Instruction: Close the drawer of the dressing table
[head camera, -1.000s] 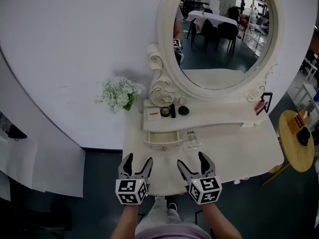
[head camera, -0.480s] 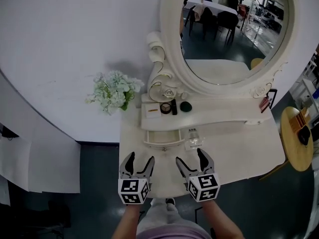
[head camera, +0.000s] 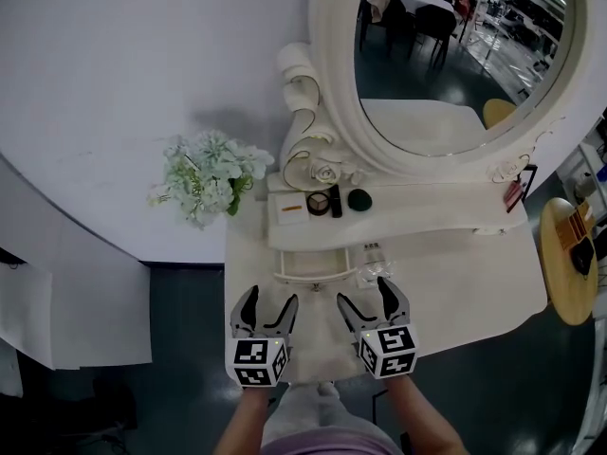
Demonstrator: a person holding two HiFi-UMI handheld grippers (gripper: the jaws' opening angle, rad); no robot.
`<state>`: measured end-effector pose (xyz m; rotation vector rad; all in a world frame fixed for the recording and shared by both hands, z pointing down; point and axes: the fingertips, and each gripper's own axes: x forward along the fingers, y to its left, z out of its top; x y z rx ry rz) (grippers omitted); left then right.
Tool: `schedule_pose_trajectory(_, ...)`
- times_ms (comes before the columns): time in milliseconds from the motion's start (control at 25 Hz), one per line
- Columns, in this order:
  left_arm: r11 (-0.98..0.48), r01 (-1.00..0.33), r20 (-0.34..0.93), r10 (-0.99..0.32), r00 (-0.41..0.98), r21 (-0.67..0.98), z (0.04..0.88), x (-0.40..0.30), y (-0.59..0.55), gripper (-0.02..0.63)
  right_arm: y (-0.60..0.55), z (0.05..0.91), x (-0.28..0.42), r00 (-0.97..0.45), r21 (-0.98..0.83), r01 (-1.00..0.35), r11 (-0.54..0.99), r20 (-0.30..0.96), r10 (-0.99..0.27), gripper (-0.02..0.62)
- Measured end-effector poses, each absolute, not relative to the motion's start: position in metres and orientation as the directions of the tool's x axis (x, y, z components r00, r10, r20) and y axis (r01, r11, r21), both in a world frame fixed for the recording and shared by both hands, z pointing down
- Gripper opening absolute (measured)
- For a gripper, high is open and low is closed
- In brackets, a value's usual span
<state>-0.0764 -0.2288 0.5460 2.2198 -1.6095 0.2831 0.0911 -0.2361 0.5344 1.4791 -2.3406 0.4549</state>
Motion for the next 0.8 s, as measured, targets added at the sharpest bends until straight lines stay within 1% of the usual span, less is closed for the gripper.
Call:
schedule_pose_trajectory(520, -0.293, -0.938, 0.388, -0.855, 0.344, 0.187, 0.555, -0.070, -0.253, 0.327, -0.258, 0.552, 0.085, -0.396, -0.064, -0.906, 0.419, 0.480, -0.783, 0.362)
schedule_pose_trajectory(800, -0.300, -0.936, 0.387, -0.853, 0.349, 0.182, 0.554, -0.068, -0.259, 0.325, -0.262, 0.556, 0.081, -0.407, -0.044, -0.895, 0.444, 0.490, -0.771, 0.306)
